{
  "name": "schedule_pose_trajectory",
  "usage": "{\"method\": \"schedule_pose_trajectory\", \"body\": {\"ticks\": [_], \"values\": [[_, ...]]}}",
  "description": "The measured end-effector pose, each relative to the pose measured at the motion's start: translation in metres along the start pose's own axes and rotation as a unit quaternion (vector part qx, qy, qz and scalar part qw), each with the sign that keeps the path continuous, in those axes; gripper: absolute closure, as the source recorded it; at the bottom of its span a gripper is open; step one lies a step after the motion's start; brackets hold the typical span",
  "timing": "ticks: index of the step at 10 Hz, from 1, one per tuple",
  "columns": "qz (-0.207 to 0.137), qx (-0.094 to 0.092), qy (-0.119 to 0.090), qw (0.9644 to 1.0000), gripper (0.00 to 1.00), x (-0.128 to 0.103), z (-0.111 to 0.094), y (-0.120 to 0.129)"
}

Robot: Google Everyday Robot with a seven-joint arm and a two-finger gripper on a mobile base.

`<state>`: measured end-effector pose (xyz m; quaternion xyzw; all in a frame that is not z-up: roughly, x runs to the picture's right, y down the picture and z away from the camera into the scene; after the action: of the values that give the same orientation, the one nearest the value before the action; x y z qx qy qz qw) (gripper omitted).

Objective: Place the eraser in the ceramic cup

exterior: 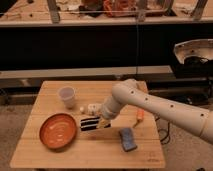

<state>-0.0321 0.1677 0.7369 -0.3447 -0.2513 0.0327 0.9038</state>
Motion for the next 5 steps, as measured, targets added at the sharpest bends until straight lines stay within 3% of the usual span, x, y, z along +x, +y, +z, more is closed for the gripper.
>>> {"method": "schedule_pose_trajectory", "body": {"ticks": [5], "values": [[0.004,0.008,0.005,0.9999,0.99,-0.012,-0.013,-0.020]]}}
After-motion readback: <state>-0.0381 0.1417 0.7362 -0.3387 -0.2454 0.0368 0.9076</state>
